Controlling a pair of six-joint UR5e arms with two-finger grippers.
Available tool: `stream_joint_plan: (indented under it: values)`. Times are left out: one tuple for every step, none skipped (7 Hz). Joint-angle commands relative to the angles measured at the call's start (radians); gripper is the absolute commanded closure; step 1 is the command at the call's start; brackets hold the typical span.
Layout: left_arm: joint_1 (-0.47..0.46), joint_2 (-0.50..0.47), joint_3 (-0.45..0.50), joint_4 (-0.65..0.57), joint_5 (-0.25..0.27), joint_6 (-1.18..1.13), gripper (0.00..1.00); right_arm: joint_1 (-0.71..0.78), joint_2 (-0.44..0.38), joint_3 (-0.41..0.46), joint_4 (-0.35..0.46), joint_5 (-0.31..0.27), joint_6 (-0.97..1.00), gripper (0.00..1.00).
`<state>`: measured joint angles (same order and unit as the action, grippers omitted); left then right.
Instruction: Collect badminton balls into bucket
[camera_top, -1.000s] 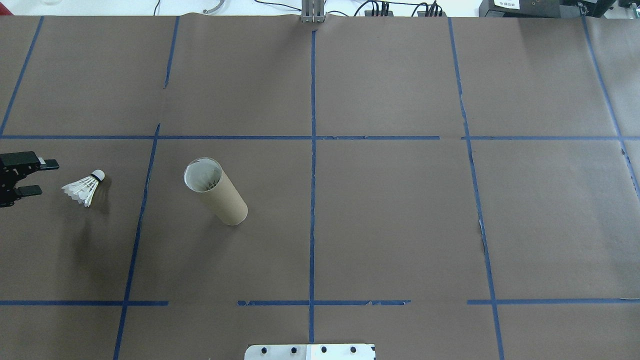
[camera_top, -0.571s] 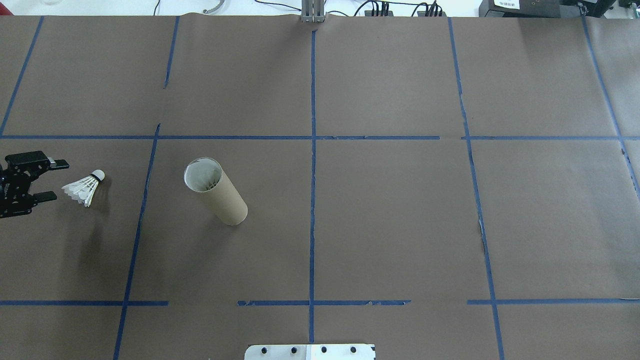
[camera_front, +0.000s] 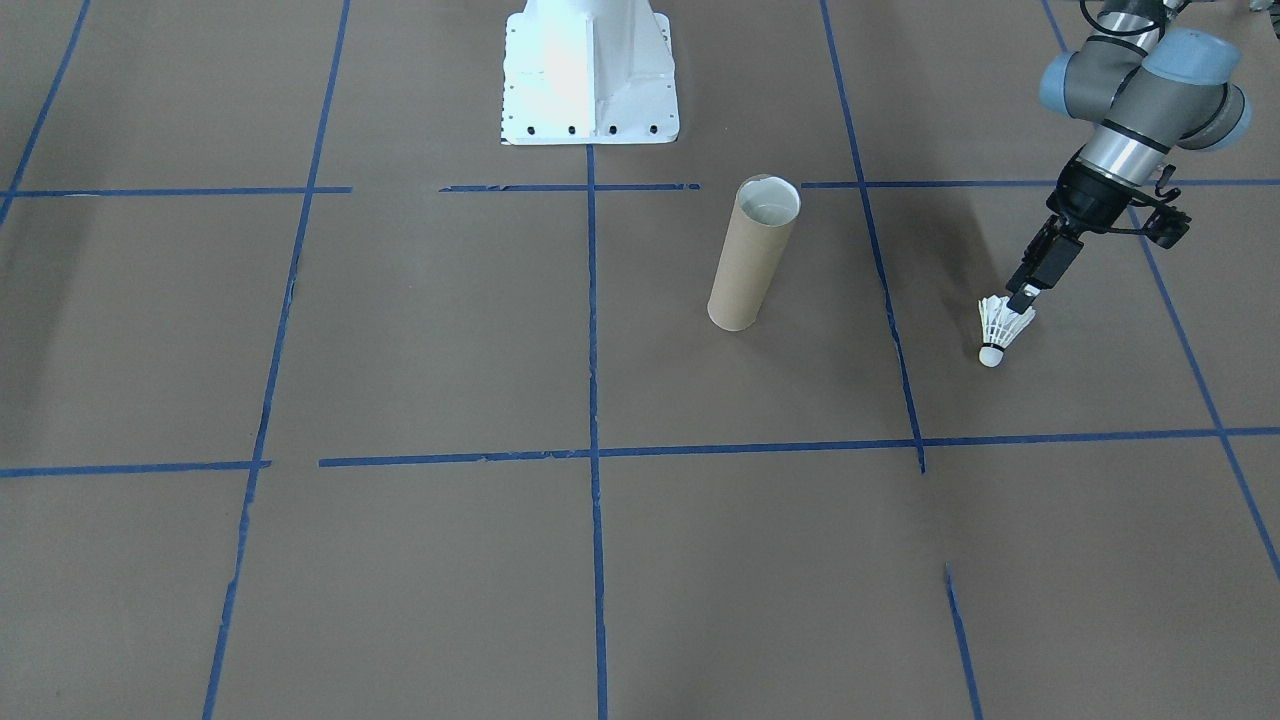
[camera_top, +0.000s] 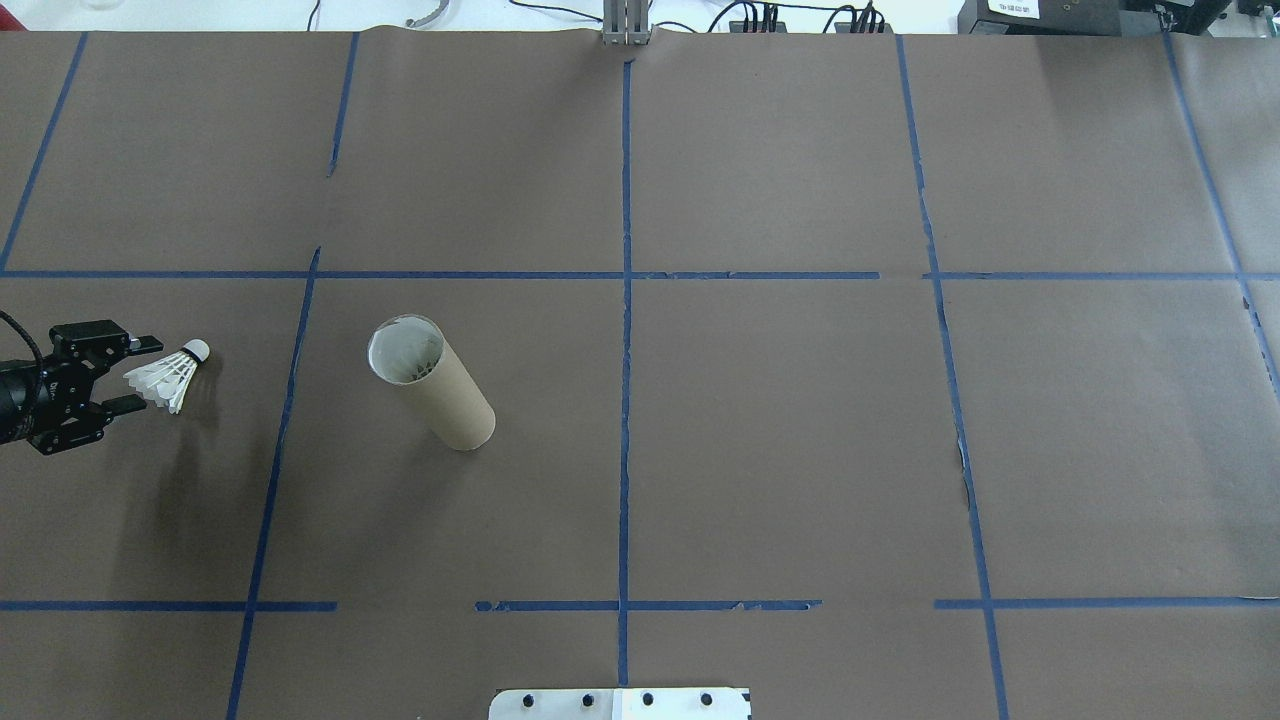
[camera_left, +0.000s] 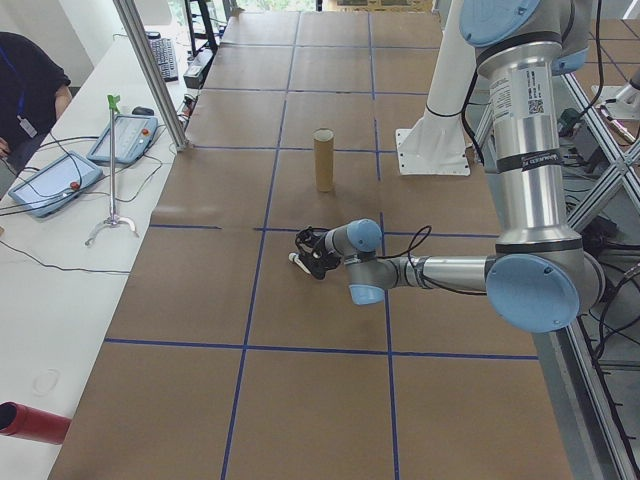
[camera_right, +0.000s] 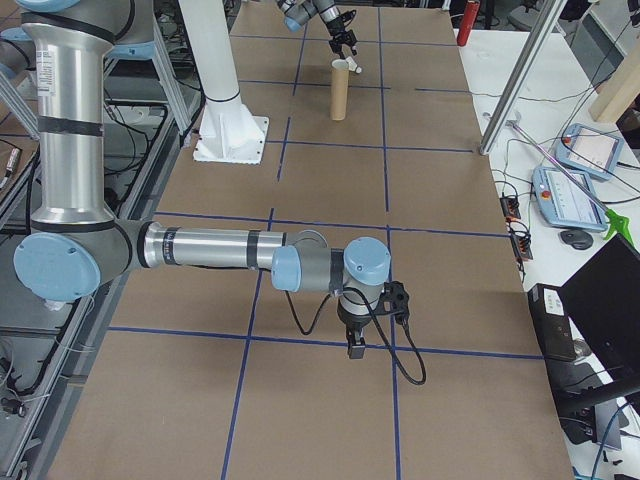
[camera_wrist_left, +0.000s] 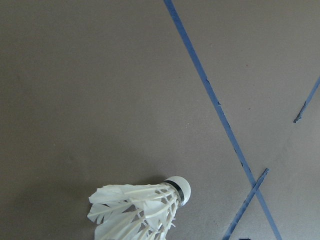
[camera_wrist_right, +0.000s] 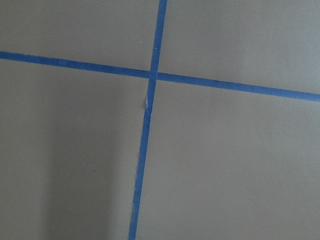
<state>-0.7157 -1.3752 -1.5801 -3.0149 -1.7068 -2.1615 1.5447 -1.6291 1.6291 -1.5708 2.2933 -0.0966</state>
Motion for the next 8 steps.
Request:
stream_joint_plan:
  values:
    - [0.001, -0.001, -0.003, 0.002, 0.003, -0.006, 0.56, 0.0, 0.0, 0.0, 0.0, 0.0, 0.0, 0.0]
    - [0.001, -0.001, -0.011, 0.001, 0.003, -0.006, 0.69, 0.0, 0.0, 0.0, 0.0, 0.0, 0.0, 0.0]
    - [-0.001, 0.001, -0.015, 0.001, 0.003, -0.006, 0.84, 0.0, 0.0, 0.0, 0.0, 0.0, 0.0, 0.0]
    - [-0.001, 0.002, -0.018, 0.001, 0.001, -0.003, 1.0, 0.0, 0.0, 0.0, 0.0, 0.0, 0.0, 0.0]
    - [-0.004, 0.005, -0.03, 0.002, -0.007, 0.002, 1.0, 0.0, 0.0, 0.0, 0.0, 0.0, 0.0, 0.0]
    - [-0.01, 0.005, -0.035, 0.002, -0.013, 0.009, 1.0, 0.0, 0.0, 0.0, 0.0, 0.0, 0.0, 0.0]
    - [-0.016, 0.024, -0.079, 0.037, -0.104, 0.015, 1.0, 0.0, 0.0, 0.0, 0.0, 0.0, 0.0, 0.0]
    - [-0.037, 0.033, -0.149, 0.112, -0.208, 0.067, 1.0, 0.0, 0.0, 0.0, 0.0, 0.0, 0.0, 0.0]
